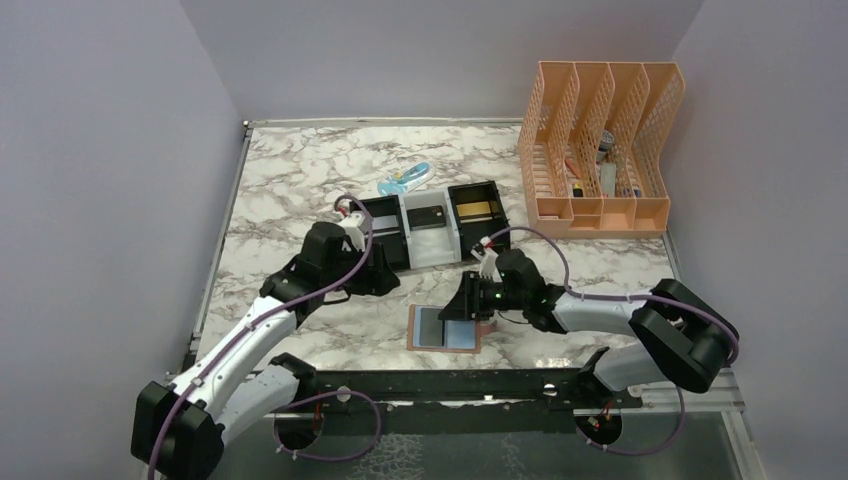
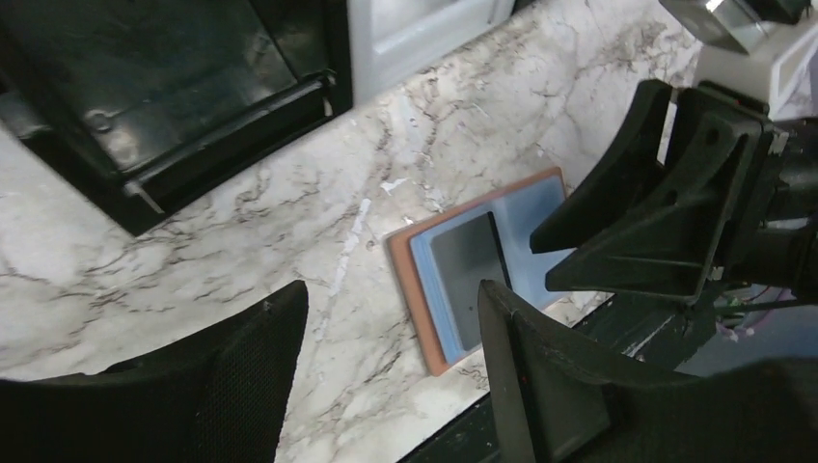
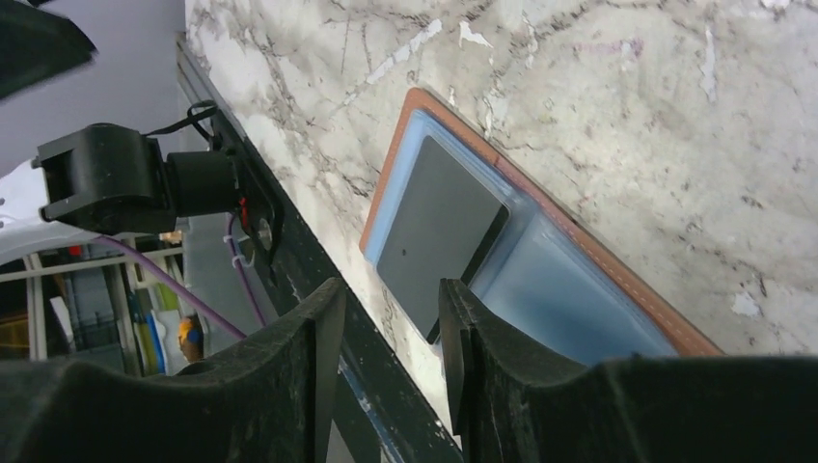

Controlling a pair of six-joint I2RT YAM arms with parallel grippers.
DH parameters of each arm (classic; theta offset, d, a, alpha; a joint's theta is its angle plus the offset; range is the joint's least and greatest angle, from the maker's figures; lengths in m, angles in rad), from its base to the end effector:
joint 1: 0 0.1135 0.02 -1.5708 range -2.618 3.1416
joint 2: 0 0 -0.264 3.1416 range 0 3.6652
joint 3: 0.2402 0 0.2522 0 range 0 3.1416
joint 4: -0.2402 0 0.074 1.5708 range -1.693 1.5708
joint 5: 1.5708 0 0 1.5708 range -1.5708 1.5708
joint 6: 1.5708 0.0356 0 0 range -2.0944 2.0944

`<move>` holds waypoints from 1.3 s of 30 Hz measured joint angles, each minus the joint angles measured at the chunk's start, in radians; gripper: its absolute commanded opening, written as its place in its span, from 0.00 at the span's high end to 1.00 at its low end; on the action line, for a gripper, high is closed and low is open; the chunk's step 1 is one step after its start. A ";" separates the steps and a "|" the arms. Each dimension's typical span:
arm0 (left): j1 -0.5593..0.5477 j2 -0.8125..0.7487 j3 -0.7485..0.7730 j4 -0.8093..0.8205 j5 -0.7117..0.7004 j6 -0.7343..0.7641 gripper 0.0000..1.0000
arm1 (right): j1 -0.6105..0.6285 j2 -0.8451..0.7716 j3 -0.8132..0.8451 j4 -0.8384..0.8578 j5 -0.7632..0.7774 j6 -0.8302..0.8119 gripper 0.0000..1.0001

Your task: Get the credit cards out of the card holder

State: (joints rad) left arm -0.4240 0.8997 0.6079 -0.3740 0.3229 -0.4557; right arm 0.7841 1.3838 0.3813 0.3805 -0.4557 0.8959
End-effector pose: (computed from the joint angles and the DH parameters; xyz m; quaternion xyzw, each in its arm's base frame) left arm 0.1708 -0.0895 0.2407 0.0562 0.8887 -0.3146 0.3289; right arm 0.1585 0.1802 0.1370 -0.0546 0.8710 0.4655 0.1474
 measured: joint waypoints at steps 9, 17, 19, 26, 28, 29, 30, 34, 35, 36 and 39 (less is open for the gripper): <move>-0.244 0.112 -0.081 0.170 -0.071 -0.145 0.51 | 0.000 0.047 0.024 -0.012 -0.047 -0.024 0.65; -0.411 0.248 -0.117 0.289 -0.149 -0.245 0.58 | 0.000 0.121 -0.004 0.026 -0.072 0.008 0.69; -0.437 0.280 -0.117 0.317 -0.167 -0.259 0.63 | 0.000 0.122 -0.004 0.028 -0.071 0.016 0.70; -0.486 0.369 -0.113 0.341 -0.238 -0.277 0.68 | 0.000 0.124 -0.003 0.033 -0.055 0.027 0.72; -0.493 0.372 -0.107 0.334 -0.260 -0.276 0.70 | 0.000 0.128 -0.003 0.032 -0.049 0.033 0.72; -0.495 0.372 -0.106 0.331 -0.266 -0.276 0.72 | 0.000 0.131 -0.003 0.032 -0.046 0.035 0.73; -0.495 0.372 -0.106 0.327 -0.271 -0.276 0.73 | 0.000 0.134 -0.003 0.033 -0.043 0.038 0.73; -0.497 0.372 -0.106 0.320 -0.273 -0.276 0.75 | 0.000 0.142 -0.003 0.035 -0.036 0.045 0.77; -0.499 0.372 -0.106 0.320 -0.274 -0.276 0.76 | 0.000 0.143 -0.003 0.035 -0.035 0.046 0.77; -0.501 0.372 -0.107 0.320 -0.274 -0.276 0.76 | 0.000 0.143 -0.003 0.035 -0.034 0.046 0.78; -0.505 0.372 -0.107 0.320 -0.275 -0.277 0.76 | 0.000 0.144 -0.003 0.035 -0.030 0.046 0.81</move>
State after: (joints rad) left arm -0.9287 1.2720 0.5007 -0.0540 0.0475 -0.7330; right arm 0.7841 1.5280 0.3786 0.4152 -0.4858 0.9421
